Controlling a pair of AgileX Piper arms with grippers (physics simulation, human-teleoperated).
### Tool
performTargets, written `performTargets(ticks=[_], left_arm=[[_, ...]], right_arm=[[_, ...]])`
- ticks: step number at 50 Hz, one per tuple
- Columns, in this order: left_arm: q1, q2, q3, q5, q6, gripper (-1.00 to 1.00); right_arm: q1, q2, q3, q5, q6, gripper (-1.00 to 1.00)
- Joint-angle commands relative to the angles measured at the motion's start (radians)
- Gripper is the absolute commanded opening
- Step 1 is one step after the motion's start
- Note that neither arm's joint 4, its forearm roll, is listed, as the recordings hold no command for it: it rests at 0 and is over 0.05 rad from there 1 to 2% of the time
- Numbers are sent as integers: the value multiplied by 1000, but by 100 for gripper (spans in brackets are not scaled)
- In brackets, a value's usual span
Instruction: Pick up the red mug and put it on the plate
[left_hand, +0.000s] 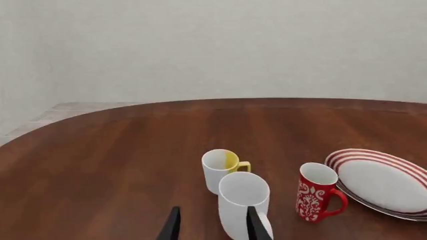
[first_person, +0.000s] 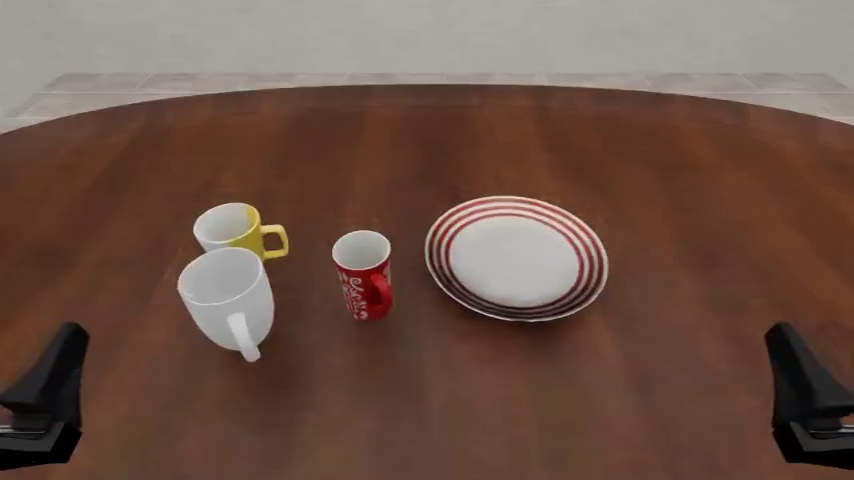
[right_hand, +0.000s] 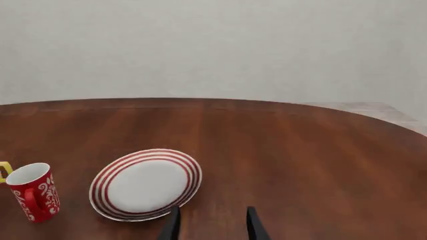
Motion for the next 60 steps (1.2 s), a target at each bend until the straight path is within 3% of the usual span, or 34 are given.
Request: performTargets(ticks=[1, 24, 28, 30, 32, 35, 37, 42, 46, 47, 50, 51, 53, 58, 60], left_arm=[[0, 0, 0, 0, 0, 100], [0, 0, 0, 0, 0, 100], [0, 0, 0, 0, 0, 100], [0, 0, 0, 0, 0, 100], [0, 0, 0, 0, 0, 100], [0, 0, 0, 0, 0, 100], [0, 0, 0, 0, 0, 100], [0, 0, 0, 0, 0, 100], [0, 0, 0, 0, 0, 100], [0, 0, 0, 0, 0, 100], [0, 0, 0, 0, 0, 100], [0, 0, 0, 0, 0, 100], [0, 0, 0, 0, 0, 100], [0, 0, 0, 0, 0, 100], [0, 0, 0, 0, 0, 100]], right_arm=[[-1, 5, -10, 8, 0, 100], [25, 0, -57, 77, -20, 100], [28, -1, -108, 109, -12, 100], [16, 5, -141, 150, -36, 100], [40, 6, -173, 172, -18, 100], [93, 59, -230, 198, -4, 100], [105, 115, -262, 199, -47, 100], [70, 214, -348, 232, -39, 100], [103, 248, -460, 291, -30, 100], [94, 285, -508, 318, -54, 100], [102, 323, -537, 322, -49, 100], [67, 354, -554, 330, -115, 100], [32, 410, -571, 339, -182, 100], [85, 535, -629, 354, -101, 100], [183, 625, -677, 368, -40, 100]])
